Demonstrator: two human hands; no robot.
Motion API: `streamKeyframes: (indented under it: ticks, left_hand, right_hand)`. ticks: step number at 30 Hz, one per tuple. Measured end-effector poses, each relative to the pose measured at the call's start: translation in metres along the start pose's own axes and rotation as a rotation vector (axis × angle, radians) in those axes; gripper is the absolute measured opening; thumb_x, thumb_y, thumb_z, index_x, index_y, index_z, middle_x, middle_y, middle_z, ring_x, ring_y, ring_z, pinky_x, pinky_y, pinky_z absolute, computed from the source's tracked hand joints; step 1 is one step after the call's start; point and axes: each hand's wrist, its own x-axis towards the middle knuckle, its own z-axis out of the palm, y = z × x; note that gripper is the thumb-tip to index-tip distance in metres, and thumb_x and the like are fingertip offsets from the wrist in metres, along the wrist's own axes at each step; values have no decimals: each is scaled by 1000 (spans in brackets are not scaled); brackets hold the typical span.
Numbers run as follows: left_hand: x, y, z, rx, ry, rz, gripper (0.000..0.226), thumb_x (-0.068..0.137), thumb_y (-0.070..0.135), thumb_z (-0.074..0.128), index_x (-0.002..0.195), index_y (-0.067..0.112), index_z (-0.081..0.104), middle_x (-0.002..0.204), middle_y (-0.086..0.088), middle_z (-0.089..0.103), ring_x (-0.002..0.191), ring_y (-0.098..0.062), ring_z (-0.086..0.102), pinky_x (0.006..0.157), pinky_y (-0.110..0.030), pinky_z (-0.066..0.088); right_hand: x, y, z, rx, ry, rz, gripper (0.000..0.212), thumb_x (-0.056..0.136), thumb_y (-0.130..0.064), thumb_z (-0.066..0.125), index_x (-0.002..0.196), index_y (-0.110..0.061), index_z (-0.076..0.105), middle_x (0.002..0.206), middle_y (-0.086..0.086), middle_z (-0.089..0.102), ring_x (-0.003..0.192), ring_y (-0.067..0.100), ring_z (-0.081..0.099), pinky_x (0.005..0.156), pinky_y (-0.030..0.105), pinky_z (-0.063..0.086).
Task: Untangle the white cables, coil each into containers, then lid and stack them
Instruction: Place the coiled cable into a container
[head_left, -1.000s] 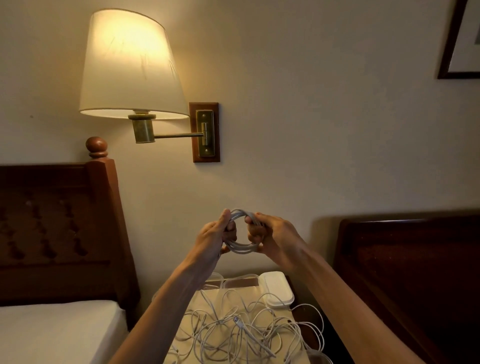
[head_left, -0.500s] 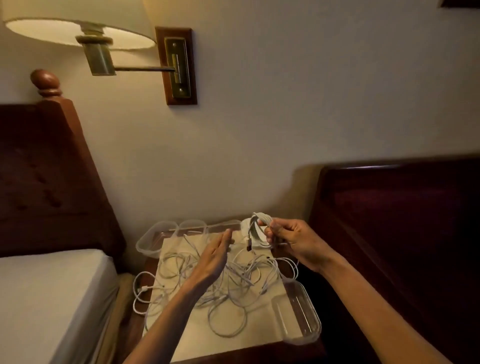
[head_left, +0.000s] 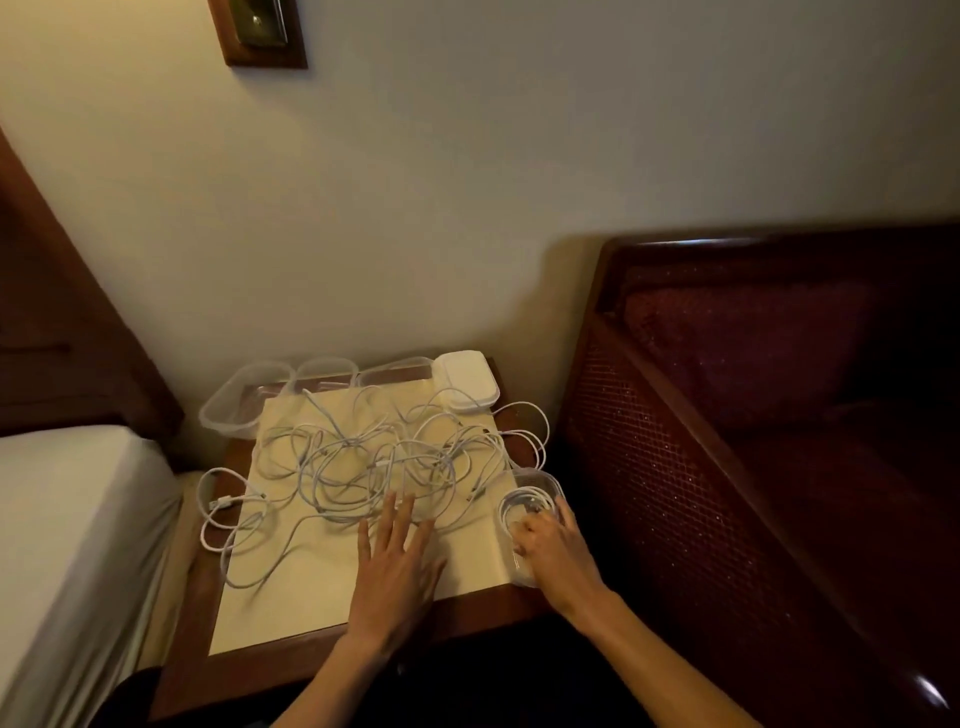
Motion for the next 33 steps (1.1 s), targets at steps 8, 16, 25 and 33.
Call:
streamKeyframes:
  ticks: [8, 16, 25, 33]
  left_hand:
    - [-6, -1, 15, 39, 29, 17, 49, 85, 49, 39, 120, 20, 59, 151, -16, 38, 148, -34, 7, 109, -61, 24]
    - [-8, -2, 21, 61, 75, 27, 36, 85, 46, 40, 106, 22, 58, 152, -18, 35, 147, -37, 12, 104, -67, 32]
    - [-10, -2, 24, 51, 56, 20, 36, 86, 47, 39, 106, 26, 59, 153, -15, 35, 148, -36, 8, 108, -66, 26]
    - [-10, -4, 22, 49, 27, 11, 38, 88, 50, 37, 108, 27, 60, 154, -12, 34, 148, -35, 9, 108, -66, 25]
  right_hand:
    - [20, 2, -5, 52, -98, 26, 22, 94, -12, 55, 113, -7, 63, 142, 2, 38, 130, 23, 38, 111, 35, 29]
    - [23, 6, -9, -163, -102, -56, 12, 83, -40, 72, 78, -28, 72, 107, -4, 53, 99, 17, 38, 78, 38, 25]
    - [32, 5, -6, 48, -264, -112, 20, 94, -21, 59, 100, -4, 68, 154, 14, 27, 139, 26, 31, 112, 38, 30]
    - [37, 6, -5, 256, -244, 50, 57, 78, -15, 76, 128, -12, 48, 134, 4, 48, 126, 19, 42, 102, 36, 41]
